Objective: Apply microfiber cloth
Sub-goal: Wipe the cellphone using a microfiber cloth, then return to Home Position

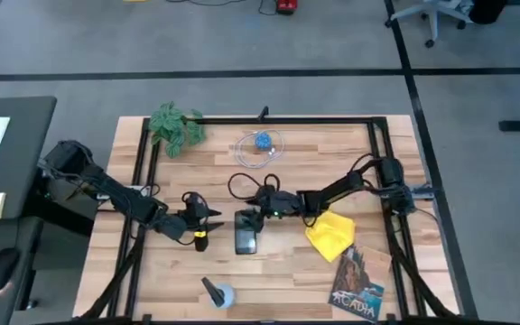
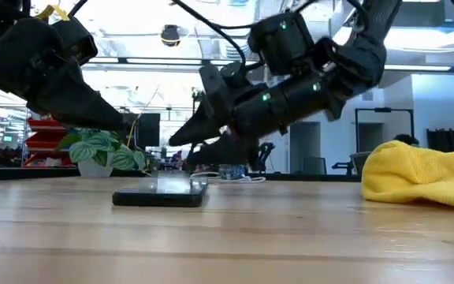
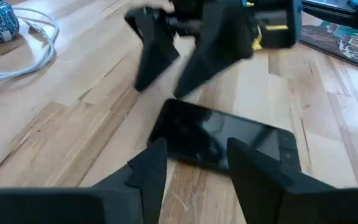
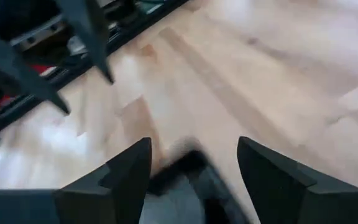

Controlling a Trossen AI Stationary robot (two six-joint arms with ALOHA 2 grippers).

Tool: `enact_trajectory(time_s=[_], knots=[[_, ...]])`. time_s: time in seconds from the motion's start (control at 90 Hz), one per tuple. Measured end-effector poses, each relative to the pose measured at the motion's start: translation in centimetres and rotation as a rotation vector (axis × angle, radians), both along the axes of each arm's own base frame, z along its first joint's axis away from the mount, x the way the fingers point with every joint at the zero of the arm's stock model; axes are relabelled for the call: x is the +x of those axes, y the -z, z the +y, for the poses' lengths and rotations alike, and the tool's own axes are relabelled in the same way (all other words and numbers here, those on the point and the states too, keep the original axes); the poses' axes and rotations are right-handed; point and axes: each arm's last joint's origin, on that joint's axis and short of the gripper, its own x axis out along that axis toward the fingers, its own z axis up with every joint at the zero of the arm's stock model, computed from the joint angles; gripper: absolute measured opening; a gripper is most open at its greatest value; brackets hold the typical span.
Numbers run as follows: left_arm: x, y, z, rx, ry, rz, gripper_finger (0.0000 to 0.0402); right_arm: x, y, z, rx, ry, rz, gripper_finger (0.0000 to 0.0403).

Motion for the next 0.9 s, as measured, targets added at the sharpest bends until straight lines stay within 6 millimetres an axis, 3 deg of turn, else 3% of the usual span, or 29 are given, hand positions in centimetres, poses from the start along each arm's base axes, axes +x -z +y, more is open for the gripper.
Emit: enact_trajectory(time_s=[0.222,0.467,0.7,0.9], knots=[[0.0,0.1,0.0,-0.015,-0.009,0.003,0.0143,-2.4,-6.6,0.0,-0.195,0.065,0.066,0.0211],[0.1,-0.4,0.1,-0.093,-0.04,-0.047,0.0143,-7.7,-12.8,0.9,-0.289,-0.025,0.207,0.019],[-0.3,-3.8,1.7,-0.138,-0.055,-0.211,0.0143,-13.1,-16.0,1.5,-0.289,-0.081,0.326,0.0172],[-2.2,-8.3,3.9,-0.148,0.15,-0.412,0.0136,-16.1,-17.1,1.5,-0.295,-0.109,0.401,0.0156]])
